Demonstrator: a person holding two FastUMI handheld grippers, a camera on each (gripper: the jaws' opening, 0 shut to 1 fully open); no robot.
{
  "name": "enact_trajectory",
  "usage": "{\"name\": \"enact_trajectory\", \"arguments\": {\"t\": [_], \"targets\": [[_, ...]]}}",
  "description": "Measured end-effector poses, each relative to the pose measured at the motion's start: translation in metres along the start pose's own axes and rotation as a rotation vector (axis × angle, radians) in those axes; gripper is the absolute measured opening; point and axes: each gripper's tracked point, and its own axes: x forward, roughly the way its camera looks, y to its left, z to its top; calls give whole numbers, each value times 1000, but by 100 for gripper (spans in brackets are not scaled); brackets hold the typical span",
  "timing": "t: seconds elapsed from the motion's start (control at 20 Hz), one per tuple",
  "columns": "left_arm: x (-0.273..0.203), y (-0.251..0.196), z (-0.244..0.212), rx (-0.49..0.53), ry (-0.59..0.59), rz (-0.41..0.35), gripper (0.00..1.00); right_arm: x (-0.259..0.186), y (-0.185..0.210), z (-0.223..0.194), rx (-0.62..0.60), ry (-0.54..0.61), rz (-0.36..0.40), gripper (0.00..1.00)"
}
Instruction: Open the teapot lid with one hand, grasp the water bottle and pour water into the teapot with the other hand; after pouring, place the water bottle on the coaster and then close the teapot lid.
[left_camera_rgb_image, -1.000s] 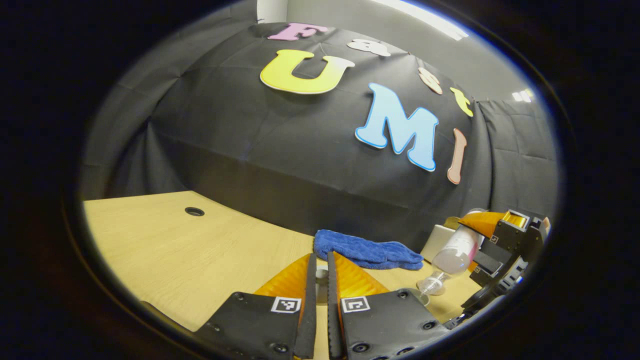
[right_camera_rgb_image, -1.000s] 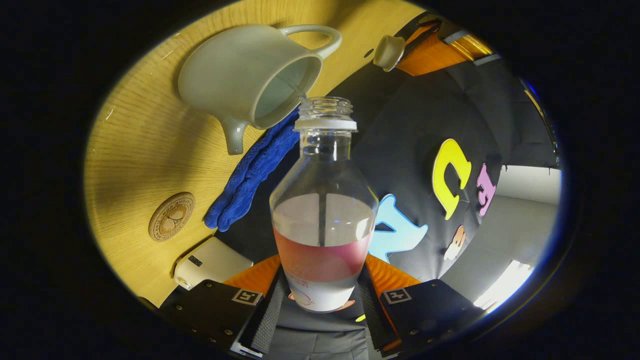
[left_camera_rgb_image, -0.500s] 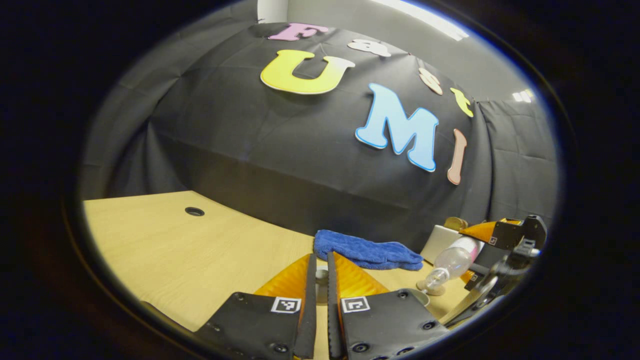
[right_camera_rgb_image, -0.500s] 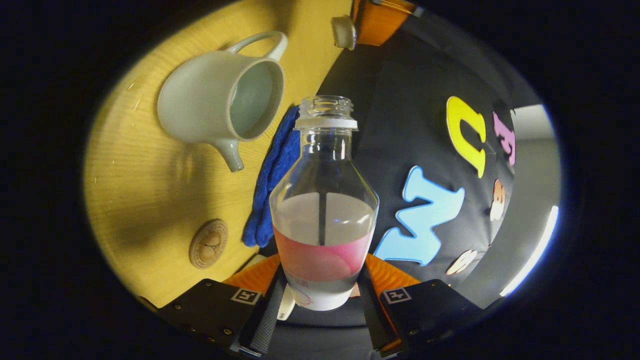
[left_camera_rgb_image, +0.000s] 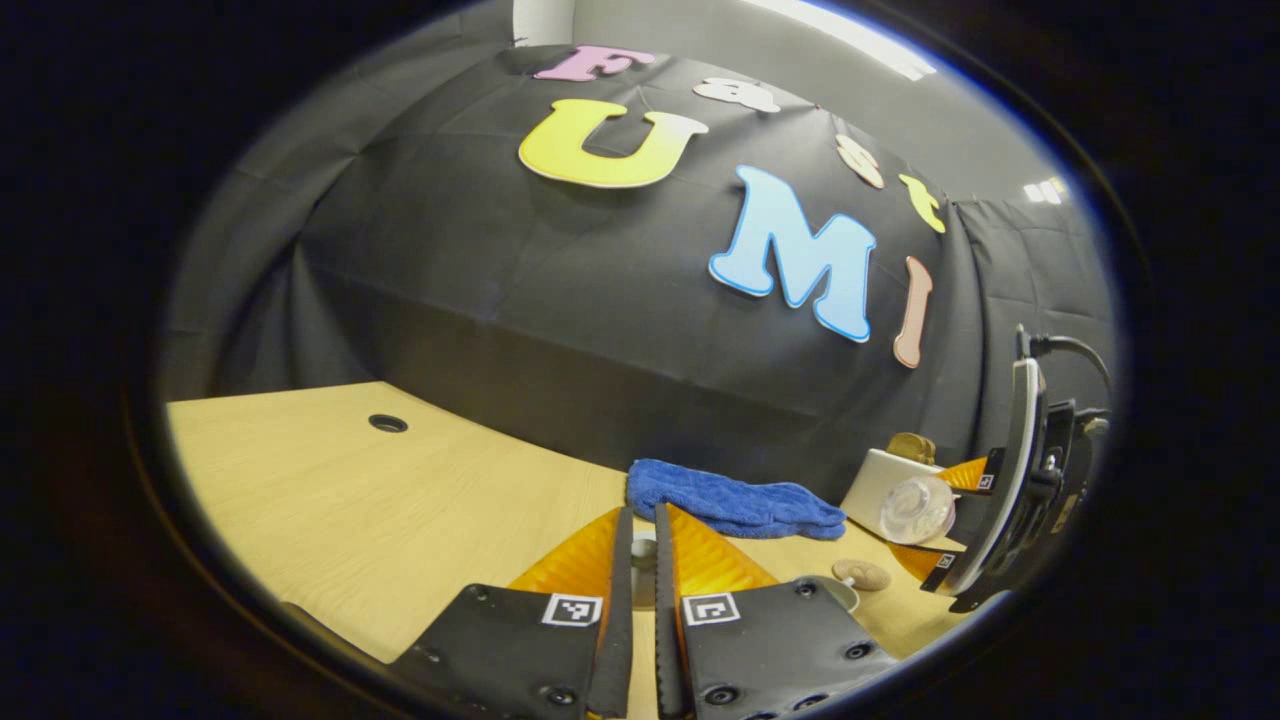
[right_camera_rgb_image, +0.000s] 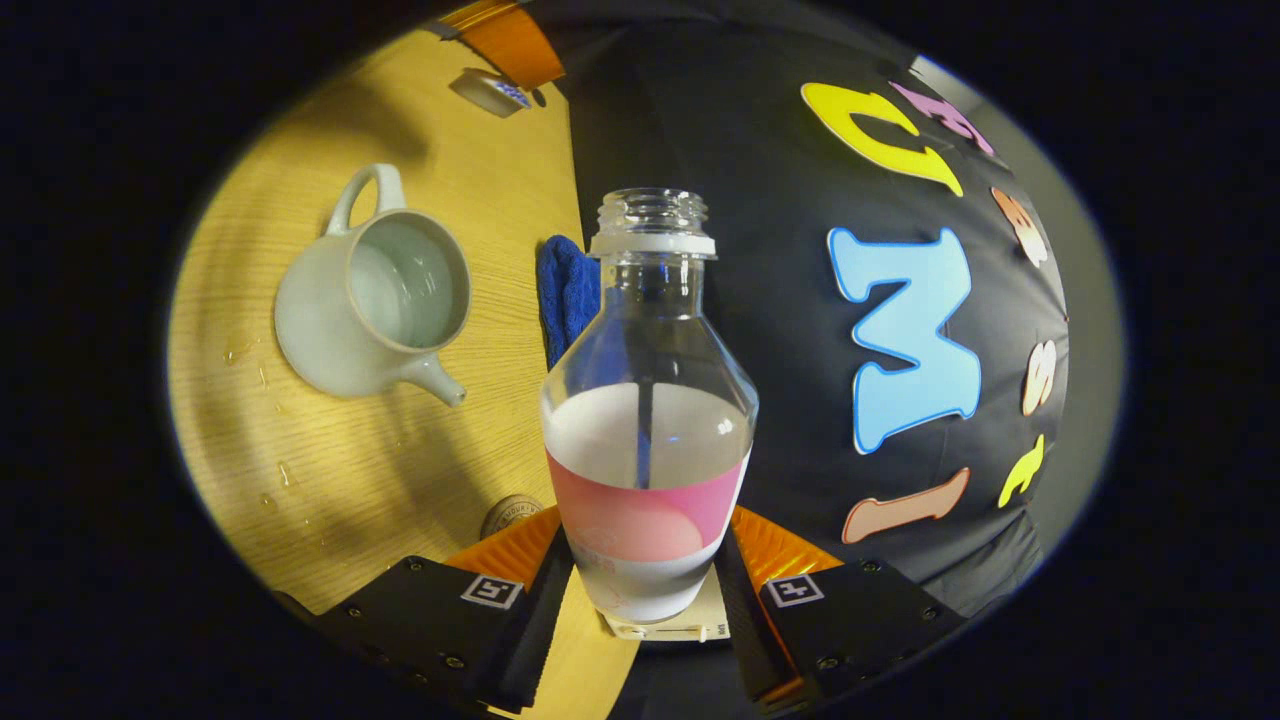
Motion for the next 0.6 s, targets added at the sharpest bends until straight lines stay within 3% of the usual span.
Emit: {"name": "enact_trajectory", "arguments": {"t": [0.6], "targets": [[0, -1, -2, 9, 5, -5, 17, 32, 12, -28, 792, -8, 210, 74]]}}
